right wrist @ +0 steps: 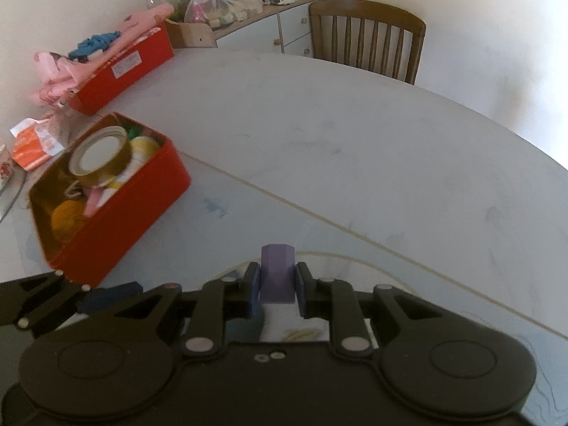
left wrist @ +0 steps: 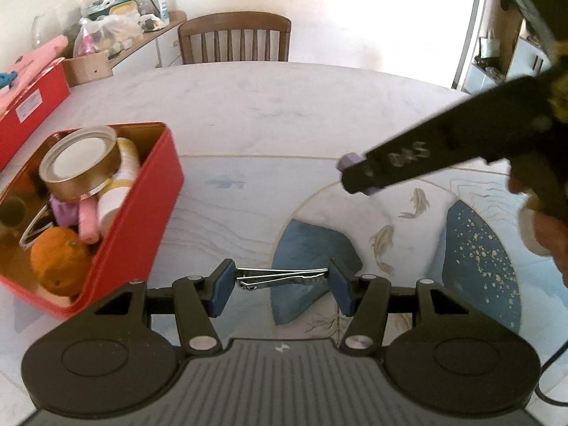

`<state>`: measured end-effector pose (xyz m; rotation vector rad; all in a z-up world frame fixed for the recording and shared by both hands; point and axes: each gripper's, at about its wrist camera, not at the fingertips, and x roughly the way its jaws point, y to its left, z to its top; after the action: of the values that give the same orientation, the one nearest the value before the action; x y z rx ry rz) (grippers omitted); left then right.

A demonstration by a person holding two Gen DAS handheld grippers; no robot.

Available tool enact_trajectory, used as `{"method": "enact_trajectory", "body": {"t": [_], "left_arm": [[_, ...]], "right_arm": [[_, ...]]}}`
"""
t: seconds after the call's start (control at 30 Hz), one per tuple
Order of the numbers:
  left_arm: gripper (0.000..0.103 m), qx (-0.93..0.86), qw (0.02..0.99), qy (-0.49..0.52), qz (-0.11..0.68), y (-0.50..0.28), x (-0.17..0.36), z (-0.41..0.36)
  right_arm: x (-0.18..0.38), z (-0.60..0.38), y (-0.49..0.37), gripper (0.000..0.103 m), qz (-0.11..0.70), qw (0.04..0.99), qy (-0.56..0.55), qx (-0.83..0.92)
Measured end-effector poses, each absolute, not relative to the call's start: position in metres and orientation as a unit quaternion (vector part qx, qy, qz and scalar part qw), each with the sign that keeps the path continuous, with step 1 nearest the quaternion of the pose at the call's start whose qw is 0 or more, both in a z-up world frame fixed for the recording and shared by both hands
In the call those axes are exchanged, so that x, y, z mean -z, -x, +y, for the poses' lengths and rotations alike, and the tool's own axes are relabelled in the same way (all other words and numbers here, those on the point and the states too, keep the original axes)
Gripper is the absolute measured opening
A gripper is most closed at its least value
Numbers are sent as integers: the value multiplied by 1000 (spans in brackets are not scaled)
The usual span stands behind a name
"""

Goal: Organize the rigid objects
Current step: 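Close right tool on the purple eraser while left tool closes on the hair clip, then carry the hair clip and purple eraser over the red tin with both tools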

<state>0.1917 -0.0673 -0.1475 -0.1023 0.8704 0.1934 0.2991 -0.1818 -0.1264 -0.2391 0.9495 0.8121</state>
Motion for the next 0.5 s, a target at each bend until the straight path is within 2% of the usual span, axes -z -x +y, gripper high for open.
{"method": "enact_trajectory", "body": {"t": [0.5], "left_arm": [[56, -81, 915, 64, 390, -150, 100, -31]], "right_arm": [[81, -198, -245, 20, 416, 819, 65, -389]]}}
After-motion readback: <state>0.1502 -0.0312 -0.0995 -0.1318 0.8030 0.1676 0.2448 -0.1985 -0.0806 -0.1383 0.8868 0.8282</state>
